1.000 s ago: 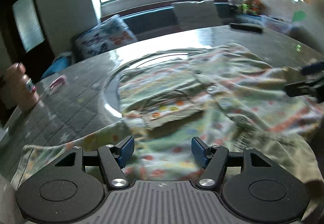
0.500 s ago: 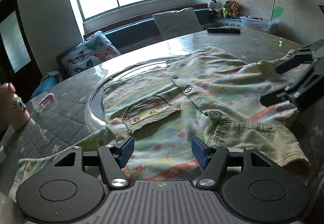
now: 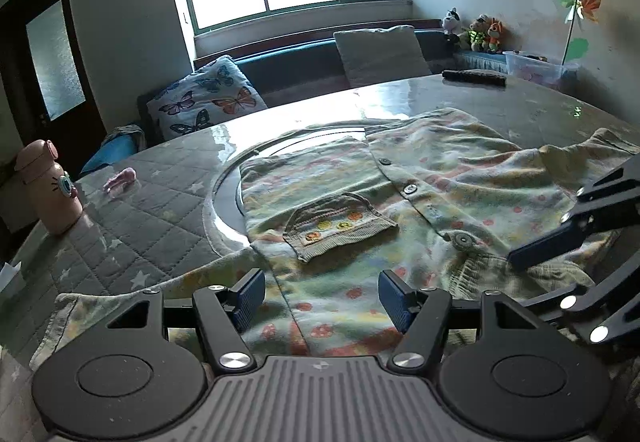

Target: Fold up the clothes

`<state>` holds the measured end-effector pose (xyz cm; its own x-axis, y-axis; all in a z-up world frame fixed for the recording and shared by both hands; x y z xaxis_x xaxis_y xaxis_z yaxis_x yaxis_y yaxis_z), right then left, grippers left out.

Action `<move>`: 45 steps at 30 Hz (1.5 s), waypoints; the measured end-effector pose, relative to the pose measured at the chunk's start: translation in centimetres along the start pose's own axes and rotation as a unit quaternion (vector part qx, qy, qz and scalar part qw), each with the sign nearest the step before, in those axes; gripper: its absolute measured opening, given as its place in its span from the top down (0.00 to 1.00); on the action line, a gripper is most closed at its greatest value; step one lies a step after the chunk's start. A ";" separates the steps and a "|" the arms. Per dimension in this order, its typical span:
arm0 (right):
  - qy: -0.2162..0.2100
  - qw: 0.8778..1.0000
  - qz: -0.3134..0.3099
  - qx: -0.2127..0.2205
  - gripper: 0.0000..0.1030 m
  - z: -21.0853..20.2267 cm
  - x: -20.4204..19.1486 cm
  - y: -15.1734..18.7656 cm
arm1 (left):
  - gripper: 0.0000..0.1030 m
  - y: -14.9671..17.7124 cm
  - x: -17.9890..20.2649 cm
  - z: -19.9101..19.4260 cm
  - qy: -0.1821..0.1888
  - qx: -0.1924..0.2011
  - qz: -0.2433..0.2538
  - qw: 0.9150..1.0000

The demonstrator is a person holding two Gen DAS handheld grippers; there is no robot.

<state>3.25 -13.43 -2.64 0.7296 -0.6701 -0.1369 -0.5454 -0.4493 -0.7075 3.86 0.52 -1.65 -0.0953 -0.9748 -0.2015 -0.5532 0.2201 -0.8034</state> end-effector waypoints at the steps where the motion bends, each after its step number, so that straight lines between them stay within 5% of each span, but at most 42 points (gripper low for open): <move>1: -0.004 1.000 -0.004 -0.001 0.69 0.0 -0.2 0.1 | 0.36 0.1 0.1 0.0 0.003 -0.001 0.001 1.000; 6: -0.005 1.000 -0.006 -0.001 0.94 -0.1 -0.5 0.3 | 0.36 0.4 0.7 -0.1 0.015 -0.001 0.012 1.000; 12: -0.006 0.999 0.041 0.034 0.95 -2.7 1.4 -0.3 | 0.35 0.5 1.8 -0.5 0.033 0.008 0.031 0.999; 19: -0.009 0.995 0.085 0.060 0.95 -4.5 3.0 -1.0 | 0.35 1.0 3.7 -0.5 0.061 0.011 0.053 0.997; 30: -0.056 0.995 0.071 0.039 0.92 -3.2 1.4 -1.0 | 0.34 1.3 4.9 -1.0 0.088 0.019 0.068 0.994; 36: -0.070 0.991 0.100 0.060 0.90 -3.2 2.9 -2.0 | 0.32 0.4 2.6 -2.2 0.076 0.039 0.068 0.994; 41: -0.044 0.996 0.075 0.015 0.90 -0.4 2.8 -0.7 | 0.31 -0.8 0.4 -2.1 0.051 0.046 0.047 0.997; 44: -0.046 0.996 0.074 0.003 0.85 0.4 3.0 -0.2 | 0.31 -1.5 -0.5 -1.0 0.037 0.040 0.031 0.998; 45: -0.045 0.996 0.075 0.008 0.74 0.1 3.2 -0.4 | 0.31 -1.7 -0.7 -0.6 0.034 0.037 0.025 0.998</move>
<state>5.86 -15.28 -2.86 0.6746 -0.6726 -0.3040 -0.6455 -0.3379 -0.6849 4.40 0.81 0.17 -0.1792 -0.9621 -0.2055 -0.4833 0.2680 -0.8334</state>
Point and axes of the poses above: each gripper's, at about its wrist camera, not at the fingertips, and z roughly the way its jaws point, x to its right, y to its underside, the point moved 4 cm from there along z, roughly the way its jaws point, and after that the axes turned 3 degrees about -y, right-handed, at the moved point
